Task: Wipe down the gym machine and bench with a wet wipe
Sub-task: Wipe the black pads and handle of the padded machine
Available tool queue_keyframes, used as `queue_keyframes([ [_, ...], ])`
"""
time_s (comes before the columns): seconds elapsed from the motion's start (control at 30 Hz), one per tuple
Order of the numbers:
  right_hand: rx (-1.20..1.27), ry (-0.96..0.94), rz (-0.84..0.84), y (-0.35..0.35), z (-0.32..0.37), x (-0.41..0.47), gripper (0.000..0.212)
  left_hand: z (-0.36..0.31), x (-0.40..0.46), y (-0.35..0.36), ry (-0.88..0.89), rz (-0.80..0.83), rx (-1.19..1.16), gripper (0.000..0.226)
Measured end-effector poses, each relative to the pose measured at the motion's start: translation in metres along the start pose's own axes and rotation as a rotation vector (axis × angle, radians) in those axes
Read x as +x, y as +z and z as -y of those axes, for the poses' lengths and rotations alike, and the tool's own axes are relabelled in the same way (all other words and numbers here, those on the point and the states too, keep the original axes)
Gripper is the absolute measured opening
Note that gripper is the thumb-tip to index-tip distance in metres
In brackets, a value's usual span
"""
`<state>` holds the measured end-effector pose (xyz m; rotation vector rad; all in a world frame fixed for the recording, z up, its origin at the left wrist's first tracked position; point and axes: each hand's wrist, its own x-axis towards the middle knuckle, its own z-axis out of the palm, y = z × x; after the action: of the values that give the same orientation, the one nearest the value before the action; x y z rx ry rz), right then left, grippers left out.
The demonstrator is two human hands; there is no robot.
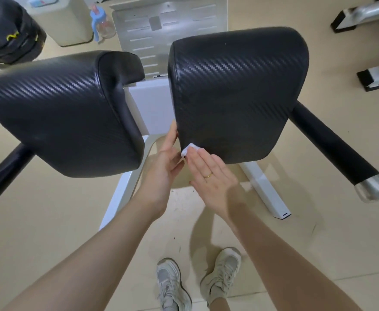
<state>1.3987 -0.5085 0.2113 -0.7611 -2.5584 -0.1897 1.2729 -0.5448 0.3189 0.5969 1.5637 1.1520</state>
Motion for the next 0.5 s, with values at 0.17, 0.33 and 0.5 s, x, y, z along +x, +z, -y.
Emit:
queue_keyframes([
  [0.17,-0.146,-0.032,-0.033,-0.030,-0.026,0.044,0.055,-0.007,-0.005,0.003,-0.011,0.035,-0.060,0.043],
  [0.33,-0.118,0.105,-0.121,-0.072,-0.050,0.108,0.051,-0.014,-0.008,0.010,-0.012,0.005,-0.083,0.046],
  [0.5,-0.170,0.008,-0.065,-0.050,-0.048,0.069,0.058,-0.015,-0.008,0.016,0.020,-0.072,-0.053,0.046],
])
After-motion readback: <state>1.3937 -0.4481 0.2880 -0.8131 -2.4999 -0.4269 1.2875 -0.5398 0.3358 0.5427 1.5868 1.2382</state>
